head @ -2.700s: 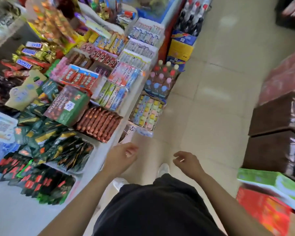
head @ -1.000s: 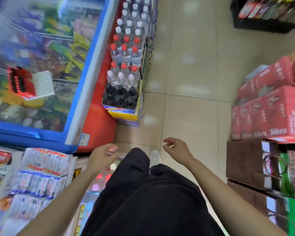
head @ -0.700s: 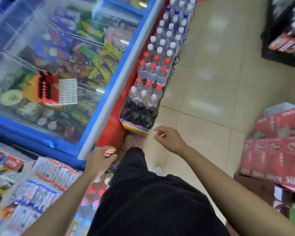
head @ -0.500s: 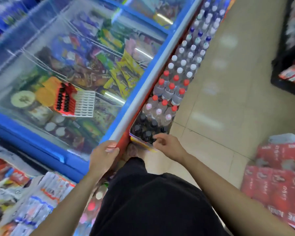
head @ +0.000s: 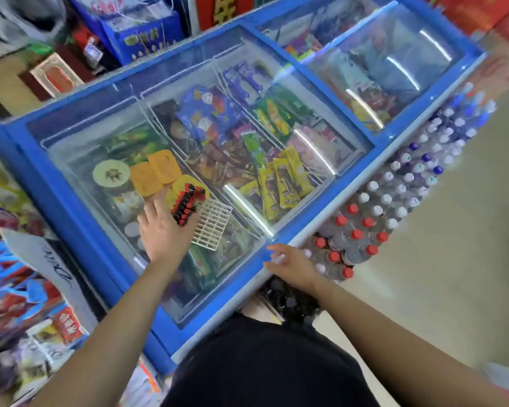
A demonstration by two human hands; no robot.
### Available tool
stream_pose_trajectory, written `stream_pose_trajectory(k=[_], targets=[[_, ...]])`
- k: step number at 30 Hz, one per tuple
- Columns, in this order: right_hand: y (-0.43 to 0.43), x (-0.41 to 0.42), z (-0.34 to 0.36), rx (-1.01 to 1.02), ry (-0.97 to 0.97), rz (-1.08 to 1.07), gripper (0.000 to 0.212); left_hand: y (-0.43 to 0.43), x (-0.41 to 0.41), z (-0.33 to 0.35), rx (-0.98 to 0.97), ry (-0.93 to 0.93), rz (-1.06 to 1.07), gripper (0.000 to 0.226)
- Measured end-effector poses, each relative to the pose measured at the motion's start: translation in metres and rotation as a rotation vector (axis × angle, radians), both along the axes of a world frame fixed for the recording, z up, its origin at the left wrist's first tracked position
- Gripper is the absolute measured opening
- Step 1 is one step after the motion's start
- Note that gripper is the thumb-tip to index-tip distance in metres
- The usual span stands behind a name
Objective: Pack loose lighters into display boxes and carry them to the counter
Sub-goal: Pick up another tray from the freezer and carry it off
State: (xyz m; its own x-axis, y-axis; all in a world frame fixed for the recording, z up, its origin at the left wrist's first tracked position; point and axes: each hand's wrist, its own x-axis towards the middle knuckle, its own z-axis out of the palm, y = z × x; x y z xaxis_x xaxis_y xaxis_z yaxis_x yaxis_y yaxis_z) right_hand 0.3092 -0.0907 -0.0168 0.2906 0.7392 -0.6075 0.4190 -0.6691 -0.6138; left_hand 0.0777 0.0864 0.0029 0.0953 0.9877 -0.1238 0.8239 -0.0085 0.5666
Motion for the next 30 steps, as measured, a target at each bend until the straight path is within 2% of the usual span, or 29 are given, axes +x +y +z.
stream_pose_trajectory(k=[2,3,6,9,11,13,15,19,23,26,30], targets=[[0.027,-0.004,0.002,-0.016,0.023,0.032,0.043,0.008,-0.005,-0.003,-0.222,0.016,-0.053,0.081],[0.038,-0.007,0.004,-0.017,0.026,0.047,0.044,0.009,-0.008,-0.006,-0.268,0.027,-0.085,0.075],[0.064,-0.019,0.004,-0.012,0.091,0.039,0.051,0.009,-0.012,-0.008,-0.261,0.014,-0.114,0.053],[0.084,-0.032,0.003,0.011,0.215,-0.022,0.064,0.010,-0.005,-0.009,-0.307,-0.082,-0.079,0.047],[0.089,-0.041,0.001,0.039,0.296,-0.083,0.057,0.005,0.000,-0.013,-0.385,-0.164,-0.049,0.045],[0.090,-0.048,0.002,0.073,0.406,-0.184,0.037,-0.007,0.002,-0.017,-0.436,-0.229,-0.041,0.041],[0.086,-0.049,0.003,0.104,0.475,-0.283,0.031,-0.020,0.005,-0.021,-0.485,-0.263,-0.031,0.041],[0.072,-0.042,0.003,0.198,0.531,-0.386,0.035,-0.034,0.012,-0.021,-0.541,-0.272,-0.015,0.048],[0.047,-0.032,0.007,0.317,0.563,-0.484,0.052,-0.047,0.023,-0.012,-0.539,-0.251,-0.057,0.036],[0.026,-0.026,0.007,0.359,0.601,-0.521,0.052,-0.063,0.031,-0.001,-0.519,-0.289,-0.063,0.031],[-0.005,-0.010,0.012,0.346,0.662,-0.594,0.048,-0.090,0.042,0.011,-0.604,-0.469,-0.032,0.055]])
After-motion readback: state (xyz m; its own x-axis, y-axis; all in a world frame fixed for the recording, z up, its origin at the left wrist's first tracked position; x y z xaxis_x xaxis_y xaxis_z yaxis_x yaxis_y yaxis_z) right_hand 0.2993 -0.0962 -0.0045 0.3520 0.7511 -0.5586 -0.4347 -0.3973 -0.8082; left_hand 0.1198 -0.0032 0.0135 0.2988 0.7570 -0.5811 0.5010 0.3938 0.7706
